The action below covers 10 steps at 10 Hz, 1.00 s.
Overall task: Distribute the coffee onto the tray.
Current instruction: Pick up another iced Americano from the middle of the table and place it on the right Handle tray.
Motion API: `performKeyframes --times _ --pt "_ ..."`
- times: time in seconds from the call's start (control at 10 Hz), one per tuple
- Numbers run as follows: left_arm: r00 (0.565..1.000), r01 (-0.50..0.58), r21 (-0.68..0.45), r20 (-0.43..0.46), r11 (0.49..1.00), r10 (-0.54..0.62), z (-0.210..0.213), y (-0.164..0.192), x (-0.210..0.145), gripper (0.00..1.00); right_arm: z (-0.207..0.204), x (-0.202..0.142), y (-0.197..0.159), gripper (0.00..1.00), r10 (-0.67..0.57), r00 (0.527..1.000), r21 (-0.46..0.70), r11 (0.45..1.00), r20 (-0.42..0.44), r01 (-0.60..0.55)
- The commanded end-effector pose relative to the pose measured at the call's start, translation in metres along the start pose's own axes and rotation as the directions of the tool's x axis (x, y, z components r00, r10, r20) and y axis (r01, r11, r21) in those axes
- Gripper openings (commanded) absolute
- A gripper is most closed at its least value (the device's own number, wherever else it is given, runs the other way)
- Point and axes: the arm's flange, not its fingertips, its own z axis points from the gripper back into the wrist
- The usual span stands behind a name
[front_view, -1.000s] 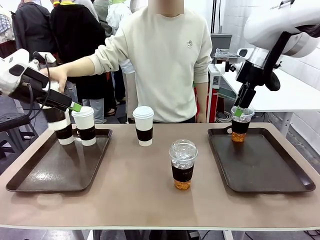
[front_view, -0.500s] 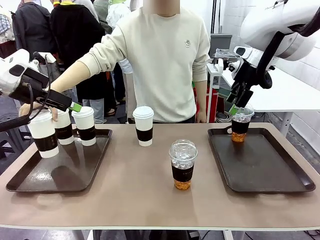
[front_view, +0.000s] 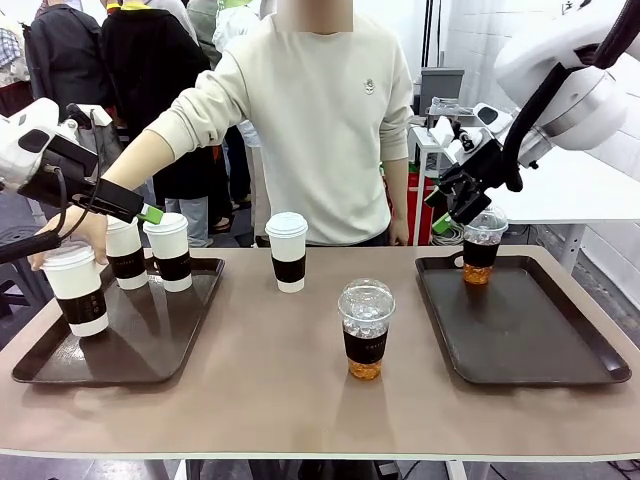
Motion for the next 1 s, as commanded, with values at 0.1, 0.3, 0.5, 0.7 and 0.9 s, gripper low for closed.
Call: performKeyframes --times 0.1,0.3,0.5,0.7,0.9 --pt "1.000 -0.006 -0.015 0.005 1.000 0.006 -0.001 0.002 0.000 1.00 -0.013 -0.028 0.005 1.00 0.011 0.984 0.017 1.000 0.178 -0.014" --pt "1.000 -0.006 -0.015 0.005 1.000 0.006 -0.001 0.002 0.000 1.00 -0.019 -0.037 0.009 1.00 -0.018 0.960 -0.012 1.000 0.279 0.022" --pt "1.000 -0.006 -0.015 0.005 1.000 0.006 -0.001 0.002 0.000 1.00 -0.010 -0.026 0.004 1.00 -0.003 0.987 0.002 1.000 0.161 0.003" --pt "1.000 -0.006 -0.015 0.005 1.000 0.006 -0.001 0.002 0.000 1.00 -0.010 -0.026 0.004 1.00 -0.003 0.987 0.002 1.000 0.161 0.003" --pt "1.000 -0.006 -0.015 0.005 1.000 0.006 -0.001 0.002 0.000 1.00 -0.010 -0.026 0.004 1.00 -0.003 0.987 0.002 1.000 0.161 0.003"
